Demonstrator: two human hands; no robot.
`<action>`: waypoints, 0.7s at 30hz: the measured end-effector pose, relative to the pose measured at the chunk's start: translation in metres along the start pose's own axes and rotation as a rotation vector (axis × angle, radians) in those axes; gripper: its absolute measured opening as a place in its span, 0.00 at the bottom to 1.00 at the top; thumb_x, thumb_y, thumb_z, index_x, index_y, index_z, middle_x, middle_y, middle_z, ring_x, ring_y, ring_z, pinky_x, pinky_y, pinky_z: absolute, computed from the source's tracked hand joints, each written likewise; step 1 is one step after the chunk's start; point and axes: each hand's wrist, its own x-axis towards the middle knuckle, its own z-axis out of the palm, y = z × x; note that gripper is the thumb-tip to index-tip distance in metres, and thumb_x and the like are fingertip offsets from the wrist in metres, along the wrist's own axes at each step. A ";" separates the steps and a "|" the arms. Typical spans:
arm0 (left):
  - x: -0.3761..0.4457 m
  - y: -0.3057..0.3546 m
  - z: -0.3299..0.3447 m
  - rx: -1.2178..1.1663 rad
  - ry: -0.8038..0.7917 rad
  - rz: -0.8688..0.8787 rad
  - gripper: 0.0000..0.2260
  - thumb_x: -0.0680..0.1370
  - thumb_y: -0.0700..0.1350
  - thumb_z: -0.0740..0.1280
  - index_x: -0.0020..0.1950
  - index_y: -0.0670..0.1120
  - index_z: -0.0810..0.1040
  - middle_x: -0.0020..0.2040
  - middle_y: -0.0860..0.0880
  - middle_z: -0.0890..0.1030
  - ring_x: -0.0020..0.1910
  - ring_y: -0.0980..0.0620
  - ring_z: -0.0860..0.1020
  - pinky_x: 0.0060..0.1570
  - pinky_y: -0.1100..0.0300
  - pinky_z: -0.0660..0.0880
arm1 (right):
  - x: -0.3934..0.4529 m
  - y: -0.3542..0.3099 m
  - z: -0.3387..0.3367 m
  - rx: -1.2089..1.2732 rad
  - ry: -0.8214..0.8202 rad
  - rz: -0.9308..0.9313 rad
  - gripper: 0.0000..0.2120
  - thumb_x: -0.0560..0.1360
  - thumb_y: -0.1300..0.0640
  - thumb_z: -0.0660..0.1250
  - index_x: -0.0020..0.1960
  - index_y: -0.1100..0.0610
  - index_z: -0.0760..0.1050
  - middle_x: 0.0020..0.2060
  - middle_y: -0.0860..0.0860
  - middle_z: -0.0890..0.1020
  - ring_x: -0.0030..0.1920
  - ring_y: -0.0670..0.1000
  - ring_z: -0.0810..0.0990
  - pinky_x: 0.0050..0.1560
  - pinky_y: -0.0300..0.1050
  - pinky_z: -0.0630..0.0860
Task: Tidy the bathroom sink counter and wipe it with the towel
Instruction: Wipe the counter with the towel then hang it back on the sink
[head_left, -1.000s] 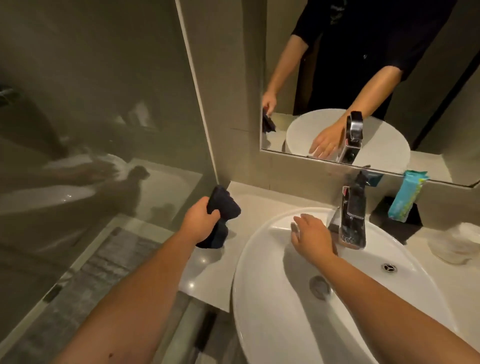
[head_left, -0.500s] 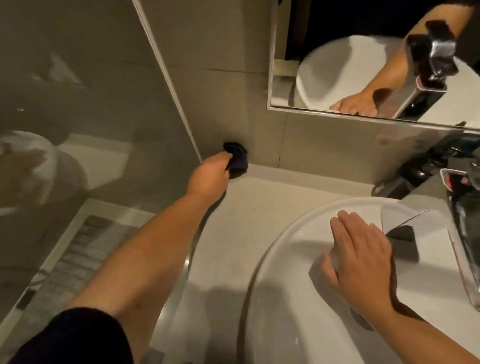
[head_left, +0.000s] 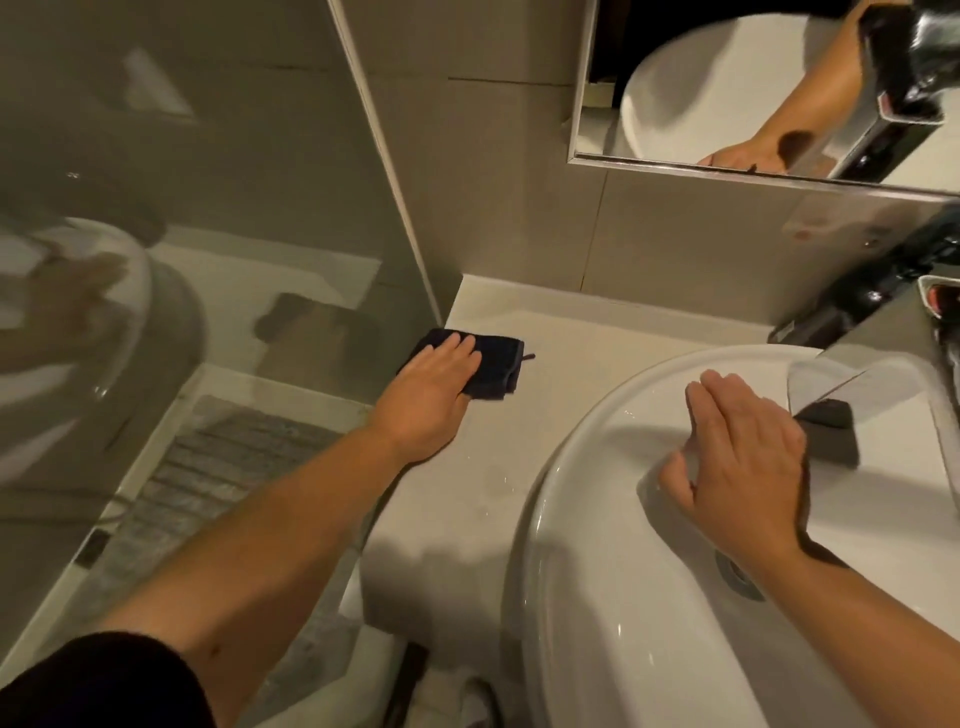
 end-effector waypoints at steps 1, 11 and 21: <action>-0.023 0.003 0.002 -0.016 0.002 -0.007 0.24 0.78 0.39 0.61 0.73 0.40 0.63 0.75 0.42 0.63 0.75 0.43 0.58 0.75 0.49 0.52 | 0.000 -0.001 -0.002 0.006 -0.018 0.010 0.26 0.68 0.55 0.64 0.64 0.65 0.72 0.63 0.63 0.76 0.65 0.64 0.72 0.63 0.60 0.65; -0.240 0.056 0.024 0.084 -0.143 -0.156 0.32 0.68 0.40 0.74 0.70 0.44 0.69 0.72 0.45 0.70 0.72 0.47 0.63 0.72 0.57 0.45 | 0.001 -0.006 -0.020 0.036 -0.170 0.024 0.27 0.69 0.55 0.60 0.65 0.66 0.70 0.64 0.63 0.74 0.65 0.65 0.71 0.63 0.60 0.66; -0.261 0.102 -0.018 -1.022 0.002 -0.922 0.12 0.80 0.41 0.59 0.51 0.51 0.82 0.46 0.45 0.85 0.47 0.48 0.83 0.46 0.52 0.78 | 0.004 -0.004 -0.028 0.049 -0.264 -0.003 0.25 0.65 0.59 0.63 0.60 0.66 0.71 0.58 0.64 0.76 0.58 0.65 0.73 0.55 0.60 0.68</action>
